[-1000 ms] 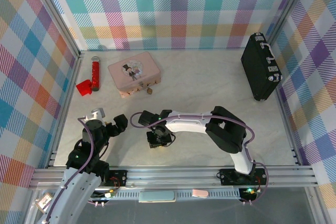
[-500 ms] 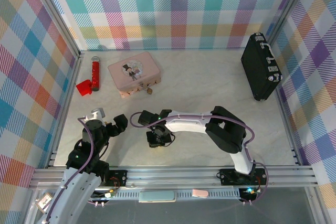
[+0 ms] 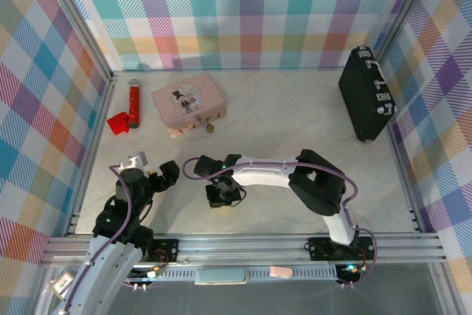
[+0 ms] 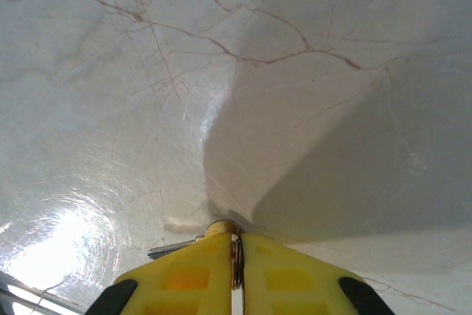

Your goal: Unlock a padlock with a key

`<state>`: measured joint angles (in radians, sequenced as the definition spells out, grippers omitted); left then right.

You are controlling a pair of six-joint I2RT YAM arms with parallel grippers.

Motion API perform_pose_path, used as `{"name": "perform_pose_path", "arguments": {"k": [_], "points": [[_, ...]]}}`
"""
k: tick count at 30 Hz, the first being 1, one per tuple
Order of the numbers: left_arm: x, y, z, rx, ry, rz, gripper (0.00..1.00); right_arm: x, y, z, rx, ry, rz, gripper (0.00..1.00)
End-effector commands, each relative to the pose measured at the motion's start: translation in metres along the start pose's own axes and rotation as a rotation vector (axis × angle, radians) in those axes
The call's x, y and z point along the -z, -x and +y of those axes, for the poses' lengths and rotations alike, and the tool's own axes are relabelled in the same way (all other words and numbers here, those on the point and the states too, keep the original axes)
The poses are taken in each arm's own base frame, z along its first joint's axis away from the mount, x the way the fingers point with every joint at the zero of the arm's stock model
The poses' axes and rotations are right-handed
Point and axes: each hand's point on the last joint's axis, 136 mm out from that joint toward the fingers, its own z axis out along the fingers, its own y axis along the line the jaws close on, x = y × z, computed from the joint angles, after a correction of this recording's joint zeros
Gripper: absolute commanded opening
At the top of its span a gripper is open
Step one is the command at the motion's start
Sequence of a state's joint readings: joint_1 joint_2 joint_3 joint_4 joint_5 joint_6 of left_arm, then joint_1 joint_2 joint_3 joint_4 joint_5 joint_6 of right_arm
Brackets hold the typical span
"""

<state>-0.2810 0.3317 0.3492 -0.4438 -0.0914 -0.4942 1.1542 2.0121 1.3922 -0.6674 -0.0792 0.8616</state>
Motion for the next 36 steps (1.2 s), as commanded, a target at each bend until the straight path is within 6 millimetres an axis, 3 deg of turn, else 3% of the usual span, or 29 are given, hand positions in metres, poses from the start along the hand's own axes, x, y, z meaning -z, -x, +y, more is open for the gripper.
{"name": "perform_pose_path", "arguments": {"k": [1,23,36], "points": [[0.001,0.002,-0.003,0.001,-0.009,-0.009,1.0,-0.002,-0.005,-0.008,-0.019,-0.033,0.0,0.11],[-0.002,0.001,-0.006,0.0,-0.025,0.001,1.0,0.018,0.004,-0.021,-0.121,0.0,-0.113,0.0],[-0.01,-0.003,-0.021,-0.009,-0.097,0.035,1.0,0.038,0.03,-0.037,-0.396,0.262,-0.247,0.0]]}}
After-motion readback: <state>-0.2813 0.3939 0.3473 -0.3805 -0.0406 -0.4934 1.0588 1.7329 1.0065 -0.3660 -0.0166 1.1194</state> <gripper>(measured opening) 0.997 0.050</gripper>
